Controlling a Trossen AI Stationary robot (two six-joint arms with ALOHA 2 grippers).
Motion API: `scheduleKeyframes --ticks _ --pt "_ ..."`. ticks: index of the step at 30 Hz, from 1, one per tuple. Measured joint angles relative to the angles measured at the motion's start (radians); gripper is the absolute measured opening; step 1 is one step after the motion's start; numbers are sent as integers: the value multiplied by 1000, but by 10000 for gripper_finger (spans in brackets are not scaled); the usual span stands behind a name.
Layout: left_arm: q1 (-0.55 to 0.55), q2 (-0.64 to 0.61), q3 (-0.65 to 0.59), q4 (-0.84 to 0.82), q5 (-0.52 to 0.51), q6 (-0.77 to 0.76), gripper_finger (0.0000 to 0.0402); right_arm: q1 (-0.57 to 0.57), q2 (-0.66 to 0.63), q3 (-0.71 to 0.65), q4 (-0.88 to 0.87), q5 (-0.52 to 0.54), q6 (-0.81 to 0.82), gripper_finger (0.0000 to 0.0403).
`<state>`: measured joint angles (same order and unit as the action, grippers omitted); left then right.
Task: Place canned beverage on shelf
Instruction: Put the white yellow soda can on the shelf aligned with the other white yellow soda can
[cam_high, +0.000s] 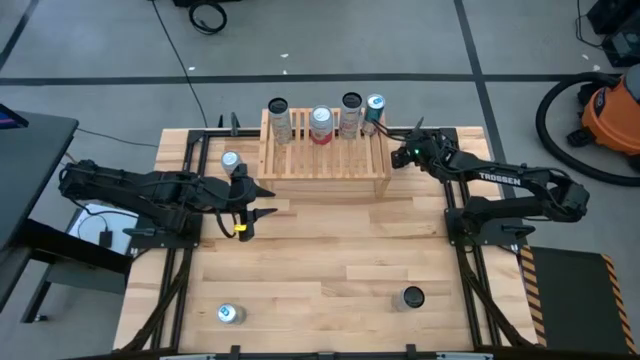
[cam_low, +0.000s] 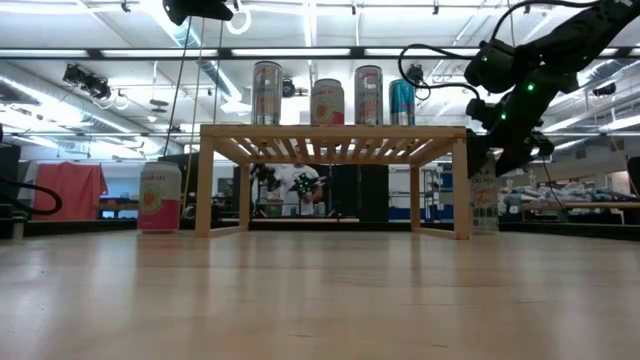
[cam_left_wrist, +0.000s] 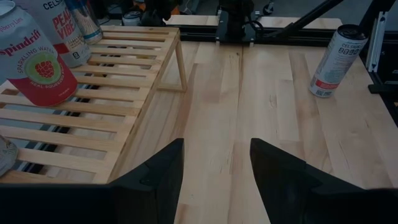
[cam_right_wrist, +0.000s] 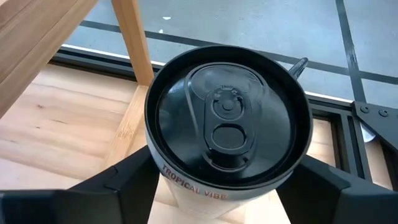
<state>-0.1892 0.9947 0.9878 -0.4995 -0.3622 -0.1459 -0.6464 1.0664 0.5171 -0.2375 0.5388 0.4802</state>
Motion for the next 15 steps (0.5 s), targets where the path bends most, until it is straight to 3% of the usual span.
scheduleKeyframes --ticks 15 --pt "0 0 0 0 0 0 192 1 -20 24 -20 -8 -83 261"
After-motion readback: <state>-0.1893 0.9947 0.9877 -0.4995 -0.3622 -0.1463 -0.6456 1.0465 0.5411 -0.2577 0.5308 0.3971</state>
